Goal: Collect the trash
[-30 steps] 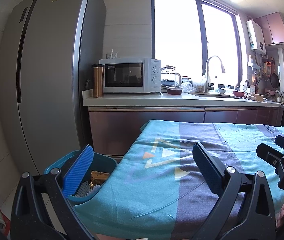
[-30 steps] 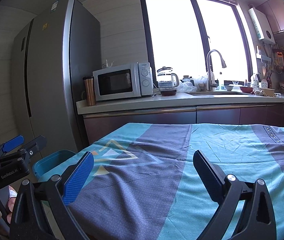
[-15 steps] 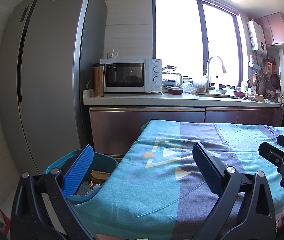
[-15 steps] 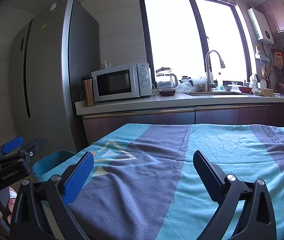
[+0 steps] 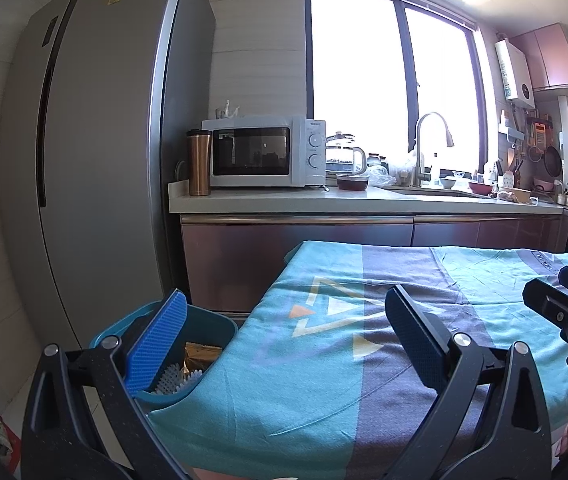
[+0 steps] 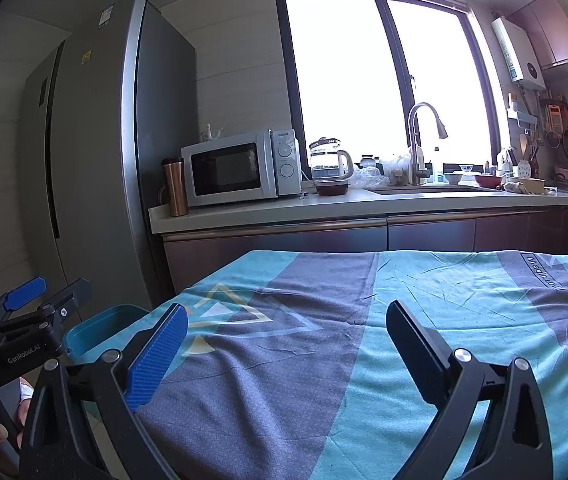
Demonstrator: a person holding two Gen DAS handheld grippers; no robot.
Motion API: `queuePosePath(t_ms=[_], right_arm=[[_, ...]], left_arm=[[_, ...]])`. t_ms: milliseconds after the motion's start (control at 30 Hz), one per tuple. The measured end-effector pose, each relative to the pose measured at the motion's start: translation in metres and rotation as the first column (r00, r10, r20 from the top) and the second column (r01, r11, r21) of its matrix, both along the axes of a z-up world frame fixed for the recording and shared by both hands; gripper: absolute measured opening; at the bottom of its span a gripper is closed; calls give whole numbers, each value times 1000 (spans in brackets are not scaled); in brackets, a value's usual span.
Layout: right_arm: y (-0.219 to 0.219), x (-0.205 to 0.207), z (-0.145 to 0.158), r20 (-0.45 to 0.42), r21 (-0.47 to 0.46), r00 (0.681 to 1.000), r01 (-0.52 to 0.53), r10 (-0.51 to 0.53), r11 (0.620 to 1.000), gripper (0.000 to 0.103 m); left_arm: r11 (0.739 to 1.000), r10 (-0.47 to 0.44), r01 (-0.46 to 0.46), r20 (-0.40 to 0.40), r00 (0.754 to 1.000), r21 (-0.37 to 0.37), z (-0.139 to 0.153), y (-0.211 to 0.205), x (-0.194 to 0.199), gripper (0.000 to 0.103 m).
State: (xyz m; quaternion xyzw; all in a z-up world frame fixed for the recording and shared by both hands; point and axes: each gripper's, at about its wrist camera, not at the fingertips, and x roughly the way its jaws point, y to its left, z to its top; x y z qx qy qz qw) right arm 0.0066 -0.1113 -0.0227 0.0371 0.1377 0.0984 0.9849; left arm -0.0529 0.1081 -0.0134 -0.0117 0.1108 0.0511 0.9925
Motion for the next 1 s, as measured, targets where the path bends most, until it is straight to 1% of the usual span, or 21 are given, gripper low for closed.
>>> queuePosePath(t_ms=[1000], right_arm=[[-1, 0, 0, -2, 1, 1000, 2, -2, 1000, 96]], left_arm=[[1000, -1, 1, -6, 1000, 0, 0, 0, 2, 98]])
